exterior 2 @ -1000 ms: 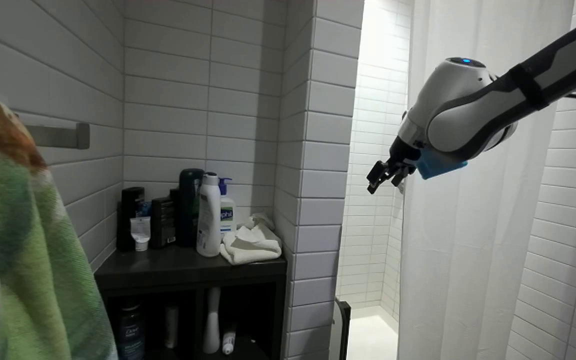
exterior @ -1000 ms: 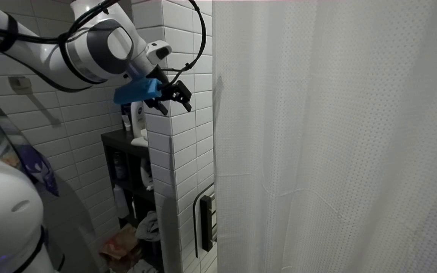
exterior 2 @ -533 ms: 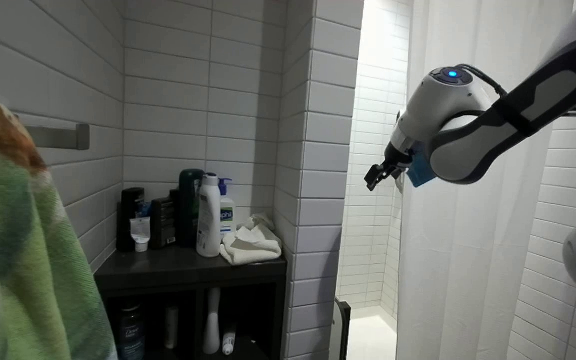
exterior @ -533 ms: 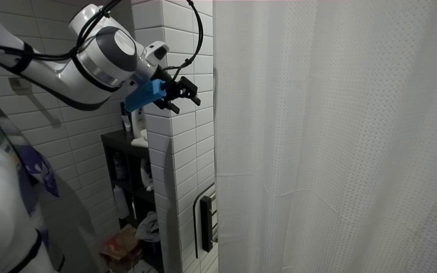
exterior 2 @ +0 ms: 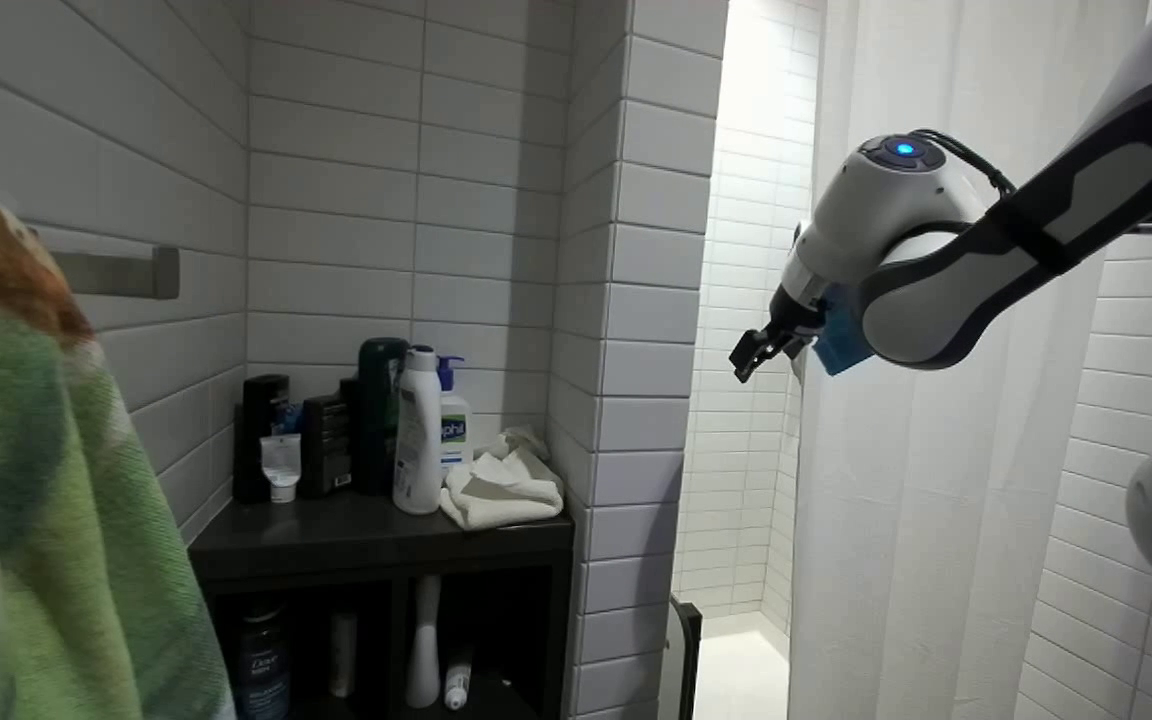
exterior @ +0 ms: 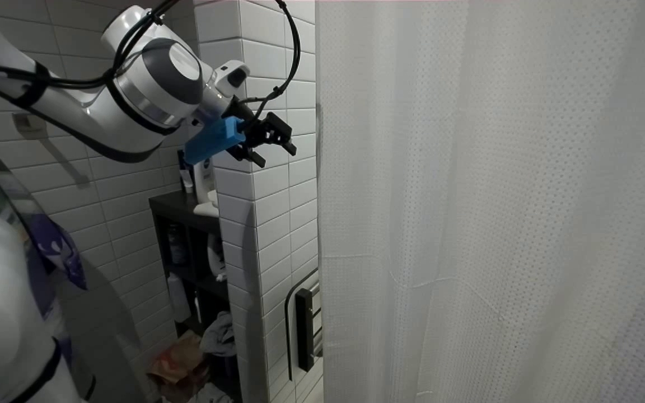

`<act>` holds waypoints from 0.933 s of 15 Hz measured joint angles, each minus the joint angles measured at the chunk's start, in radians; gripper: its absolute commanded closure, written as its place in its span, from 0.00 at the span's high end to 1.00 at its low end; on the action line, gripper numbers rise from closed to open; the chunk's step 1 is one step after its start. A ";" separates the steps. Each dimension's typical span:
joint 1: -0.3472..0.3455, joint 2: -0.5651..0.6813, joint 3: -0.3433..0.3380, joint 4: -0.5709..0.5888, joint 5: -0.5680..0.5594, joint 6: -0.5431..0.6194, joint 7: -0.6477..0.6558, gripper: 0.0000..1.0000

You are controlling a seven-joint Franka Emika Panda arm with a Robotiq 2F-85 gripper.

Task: Slide the white shower curtain to the right

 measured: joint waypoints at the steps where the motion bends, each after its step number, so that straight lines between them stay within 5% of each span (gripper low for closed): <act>1: 0.000 0.000 0.000 0.000 0.000 0.000 0.000 1.00; 14: -0.001 -0.002 -0.003 -0.001 -0.007 0.075 0.002 1.00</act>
